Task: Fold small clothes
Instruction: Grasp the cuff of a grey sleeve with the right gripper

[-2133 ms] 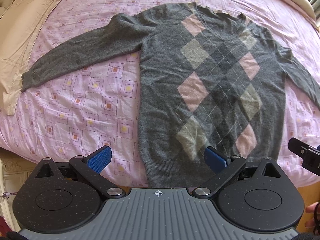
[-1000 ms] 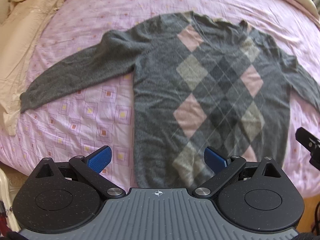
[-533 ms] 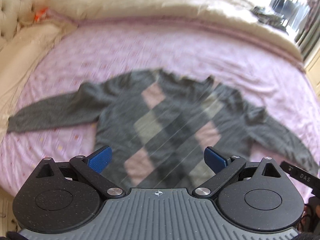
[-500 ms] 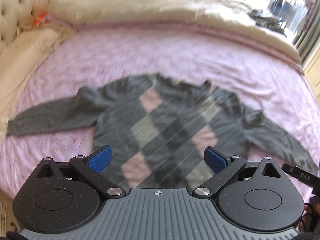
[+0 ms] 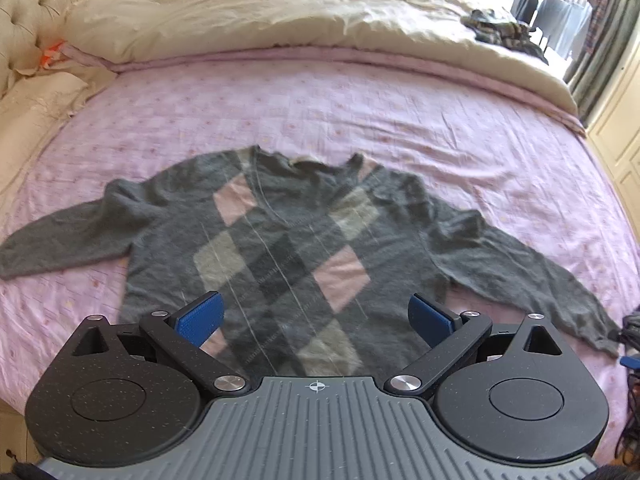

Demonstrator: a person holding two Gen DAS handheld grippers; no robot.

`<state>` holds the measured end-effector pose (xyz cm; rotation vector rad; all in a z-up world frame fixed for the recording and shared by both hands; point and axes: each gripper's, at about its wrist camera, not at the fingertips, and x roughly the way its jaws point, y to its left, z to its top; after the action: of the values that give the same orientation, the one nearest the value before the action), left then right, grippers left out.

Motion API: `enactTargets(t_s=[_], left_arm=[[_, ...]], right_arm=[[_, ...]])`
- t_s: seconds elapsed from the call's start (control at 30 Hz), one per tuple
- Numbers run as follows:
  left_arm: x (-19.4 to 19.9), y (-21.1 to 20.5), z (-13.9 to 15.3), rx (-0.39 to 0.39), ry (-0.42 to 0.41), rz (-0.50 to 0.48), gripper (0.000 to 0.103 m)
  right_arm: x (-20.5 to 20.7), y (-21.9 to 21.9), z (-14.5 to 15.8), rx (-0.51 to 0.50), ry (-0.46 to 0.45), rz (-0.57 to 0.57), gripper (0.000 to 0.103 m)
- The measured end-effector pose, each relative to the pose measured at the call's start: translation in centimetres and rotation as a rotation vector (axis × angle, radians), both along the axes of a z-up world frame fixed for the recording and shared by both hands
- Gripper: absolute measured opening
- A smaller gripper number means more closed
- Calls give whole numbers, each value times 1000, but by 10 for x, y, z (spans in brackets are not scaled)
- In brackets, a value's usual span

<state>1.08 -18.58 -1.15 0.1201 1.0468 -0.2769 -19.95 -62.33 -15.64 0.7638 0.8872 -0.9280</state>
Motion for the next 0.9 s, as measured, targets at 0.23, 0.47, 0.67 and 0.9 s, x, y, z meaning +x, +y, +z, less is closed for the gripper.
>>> enactTargets(t_s=[0.23, 0.47, 0.67, 0.9], left_arm=[[0, -17, -13, 51, 95, -19, 100], [3, -23, -17, 82, 126, -28, 90], [10, -14, -22, 70, 166, 8, 89], [17, 5, -23, 63, 162, 9, 89]], right_arm=[[-12, -29, -27, 68, -34, -4, 64], [-7, -41, -34, 64, -74, 13, 55], [-12, -54, -36, 96, -114, -23, 15], [1, -37, -5, 71, -132, -1, 13]])
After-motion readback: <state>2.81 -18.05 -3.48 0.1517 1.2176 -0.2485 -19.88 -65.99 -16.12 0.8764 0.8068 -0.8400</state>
